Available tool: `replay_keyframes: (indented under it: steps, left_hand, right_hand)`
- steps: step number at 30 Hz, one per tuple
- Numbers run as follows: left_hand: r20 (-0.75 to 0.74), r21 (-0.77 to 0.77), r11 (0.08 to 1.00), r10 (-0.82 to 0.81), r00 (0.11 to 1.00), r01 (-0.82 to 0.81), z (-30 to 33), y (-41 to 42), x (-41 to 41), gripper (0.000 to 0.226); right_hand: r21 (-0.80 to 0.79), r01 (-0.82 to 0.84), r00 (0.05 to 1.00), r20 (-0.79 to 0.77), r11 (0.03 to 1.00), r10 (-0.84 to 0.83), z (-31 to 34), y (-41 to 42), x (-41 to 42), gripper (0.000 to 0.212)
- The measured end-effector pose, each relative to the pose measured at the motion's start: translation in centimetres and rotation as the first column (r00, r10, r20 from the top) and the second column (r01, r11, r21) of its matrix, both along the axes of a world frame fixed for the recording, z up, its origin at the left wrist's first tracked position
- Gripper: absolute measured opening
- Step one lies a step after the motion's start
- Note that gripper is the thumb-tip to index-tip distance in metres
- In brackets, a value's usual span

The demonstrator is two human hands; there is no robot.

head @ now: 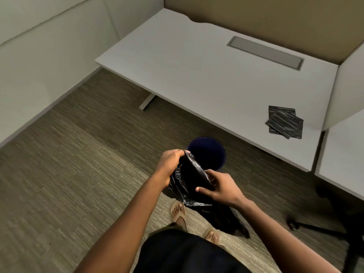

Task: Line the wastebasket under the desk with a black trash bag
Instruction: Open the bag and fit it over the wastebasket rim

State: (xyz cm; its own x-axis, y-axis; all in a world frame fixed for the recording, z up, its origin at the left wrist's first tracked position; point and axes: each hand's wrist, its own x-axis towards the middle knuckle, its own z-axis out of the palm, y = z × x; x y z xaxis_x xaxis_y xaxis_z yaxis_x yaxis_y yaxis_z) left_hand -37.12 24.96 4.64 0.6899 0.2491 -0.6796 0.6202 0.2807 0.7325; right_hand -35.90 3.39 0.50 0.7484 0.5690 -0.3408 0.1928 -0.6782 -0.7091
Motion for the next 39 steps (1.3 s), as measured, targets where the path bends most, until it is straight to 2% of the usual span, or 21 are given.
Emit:
replay_keyframes:
  steps: [2,3,4,6,7,9,11,12,14,17,19,21,23,25,26,28,29,31,32,36,39]
  left_hand:
    - [0.080,0.283,0.953,-0.133,0.988,0.105,-1.1,1.9,0.3,0.024]
    - [0.076,0.455,0.867,-0.266,0.961,0.204,-1.7,3.1,0.2,0.034]
    - [0.019,0.599,0.734,-0.413,0.910,0.321,-2.1,4.2,0.2,0.048]
    - [-0.134,0.725,0.493,-0.584,0.801,0.481,-2.9,6.1,0.2,0.069]
    - [-0.192,0.734,0.433,-0.608,0.771,0.524,-3.5,6.8,0.1,0.072]
    - [-0.313,0.781,0.288,-0.587,0.747,0.554,-4.7,7.9,-0.2,0.061]
    - [-0.449,0.820,0.111,-0.483,0.752,0.561,-5.8,8.6,-0.4,0.048]
    - [-0.495,0.818,0.083,-0.403,0.770,0.569,-6.1,8.9,-0.6,0.043]
    - [-0.517,0.808,0.158,-0.273,0.811,0.568,-6.7,9.5,-0.7,0.039]
    - [-0.405,0.789,0.435,-0.161,0.900,0.433,-7.9,10.2,-0.7,0.036]
    - [-0.335,0.739,0.606,-0.049,0.941,0.294,-8.5,10.6,-0.4,0.027]
    - [-0.352,0.683,0.688,0.016,0.936,0.245,-9.3,10.9,-0.2,0.019]
    - [-0.394,0.647,0.711,0.003,0.919,0.275,-10.2,10.9,-0.2,0.018]
    - [-0.407,0.601,0.743,-0.033,0.913,0.295,-11.3,10.7,-0.2,0.016]
    - [-0.380,0.535,0.800,-0.060,0.923,0.272,-11.8,10.4,-0.3,0.015]
    - [-0.260,0.263,0.946,-0.121,0.958,0.191,-12.2,9.6,-0.3,0.022]
    - [-0.190,0.083,0.983,-0.147,0.971,0.165,-12.1,9.1,0.0,0.029]
    - [-0.077,-0.149,0.982,-0.133,0.988,0.120,-11.8,8.4,0.9,0.045]
    - [-0.059,-0.177,0.980,-0.102,0.993,0.090,-12.1,8.1,1.5,0.048]
    - [-0.144,-0.082,0.994,0.053,0.988,-0.066,-12.8,7.1,3.8,0.038]
    - [-0.130,-0.059,0.974,0.212,0.969,-0.221,-13.1,6.7,6.1,0.030]
  right_hand:
    - [-0.021,0.061,0.996,0.059,0.998,-0.060,-0.7,0.5,1.1,0.019]
    - [-0.010,0.101,0.994,0.036,0.995,-0.101,-0.7,0.5,1.9,0.007]
    - [-0.002,0.149,0.989,0.014,0.989,-0.149,-0.5,0.6,2.6,0.011]
    - [0.044,0.248,0.969,-0.018,0.968,-0.247,0.1,0.8,4.3,0.020]
    - [0.081,0.300,0.954,-0.028,0.950,-0.299,0.4,1.0,5.2,0.022]
    - [0.142,0.381,0.925,-0.042,0.914,-0.379,1.1,1.7,6.8,0.025]
    - [0.192,0.425,0.904,-0.045,0.885,-0.424,1.9,2.1,7.9,0.026]
    - [0.213,0.435,0.897,-0.019,0.875,-0.441,2.4,2.2,8.2,0.026]
    - [0.258,0.442,0.873,0.095,0.859,-0.478,3.1,2.6,8.2,0.026]
    - [0.228,0.408,0.838,0.292,0.884,-0.462,2.1,2.5,7.2,0.025]
    - [0.148,0.448,0.816,0.335,0.882,-0.471,0.4,1.9,6.2,0.021]
    - [0.078,0.529,0.784,0.337,0.845,-0.522,-1.1,1.1,4.9,0.019]
    - [0.042,0.579,0.758,0.342,0.814,-0.556,-2.4,0.5,3.4,0.019]
    - [-0.004,0.621,0.755,0.273,0.784,-0.596,-3.4,0.2,2.2,0.018]
    - [-0.044,0.660,0.744,0.180,0.750,-0.643,-4.0,0.0,1.9,0.015]
    - [-0.131,0.760,0.638,-0.041,0.637,-0.769,-5.0,-0.3,1.8,0.016]
    - [-0.137,0.800,0.574,-0.111,0.584,-0.812,-5.6,-0.5,2.0,0.022]
    - [-0.054,0.848,0.509,-0.186,0.526,-0.840,-6.1,-0.7,2.8,0.027]
    - [-0.005,0.863,0.492,-0.215,0.505,-0.844,-6.1,-0.6,3.4,0.025]
    - [0.046,0.924,0.368,-0.367,0.379,-0.854,-6.1,-0.6,5.9,0.020]
    - [0.132,0.926,0.376,-0.401,0.354,-0.835,-5.9,-1.3,8.1,0.017]
